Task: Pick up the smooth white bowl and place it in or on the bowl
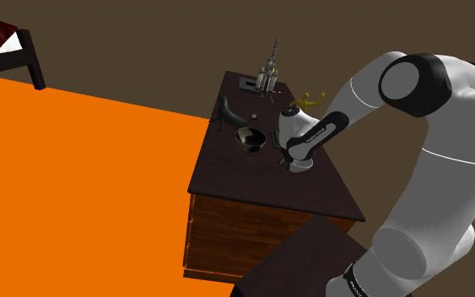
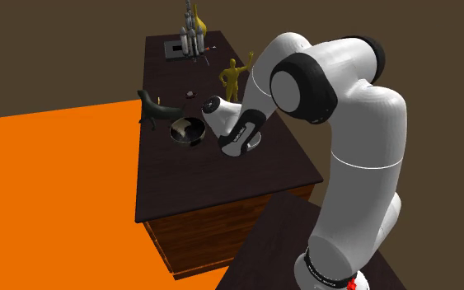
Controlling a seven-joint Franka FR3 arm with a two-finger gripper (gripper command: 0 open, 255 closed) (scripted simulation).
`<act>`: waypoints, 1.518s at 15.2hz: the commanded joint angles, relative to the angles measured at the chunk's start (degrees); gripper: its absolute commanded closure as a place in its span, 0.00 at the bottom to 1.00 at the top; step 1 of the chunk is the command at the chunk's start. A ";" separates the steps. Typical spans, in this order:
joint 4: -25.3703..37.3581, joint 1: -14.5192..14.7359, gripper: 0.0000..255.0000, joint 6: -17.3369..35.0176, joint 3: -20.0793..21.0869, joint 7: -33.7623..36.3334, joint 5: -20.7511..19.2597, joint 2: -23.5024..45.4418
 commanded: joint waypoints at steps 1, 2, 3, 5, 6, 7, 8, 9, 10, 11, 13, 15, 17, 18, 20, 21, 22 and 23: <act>-0.01 -0.01 1.00 0.01 -0.01 0.00 0.00 0.04; -0.02 -0.01 1.00 0.01 -0.01 0.01 -0.01 0.03; -0.02 -0.01 1.00 0.01 -0.01 -0.01 0.00 0.03; 0.00 -0.02 1.00 0.03 -0.02 0.00 -0.01 0.06; -0.01 -0.02 1.00 0.02 -0.01 -0.01 0.00 0.04; -0.11 -0.08 1.00 -0.52 0.15 -0.57 0.44 -0.66; -0.19 -0.14 1.00 -1.06 0.30 -1.13 0.89 -1.35; -0.25 -0.20 1.00 -1.60 0.44 -1.68 1.33 -2.04; -0.31 -0.25 1.00 -2.15 0.58 -2.24 1.77 -2.72; -0.35 -0.29 1.00 -2.70 0.71 -2.78 2.20 -3.39; -0.40 -0.36 1.00 -3.82 0.96 -3.87 3.07 -4.70; -0.39 -0.40 1.00 -4.96 1.19 -4.93 3.91 -5.98; -0.32 -0.43 1.00 -6.12 1.39 -5.97 4.74 -7.23; -0.27 -0.43 1.00 -6.71 1.49 -6.48 5.14 -7.84; -0.12 -0.43 1.00 -7.89 1.66 -7.48 5.93 -9.03; -0.02 -0.42 1.00 -8.49 1.75 -7.97 6.32 -9.61; 0.08 -0.41 1.00 -9.10 1.82 -8.46 6.70 -10.17; 0.21 -0.39 1.00 -9.70 1.90 -8.94 7.07 -10.73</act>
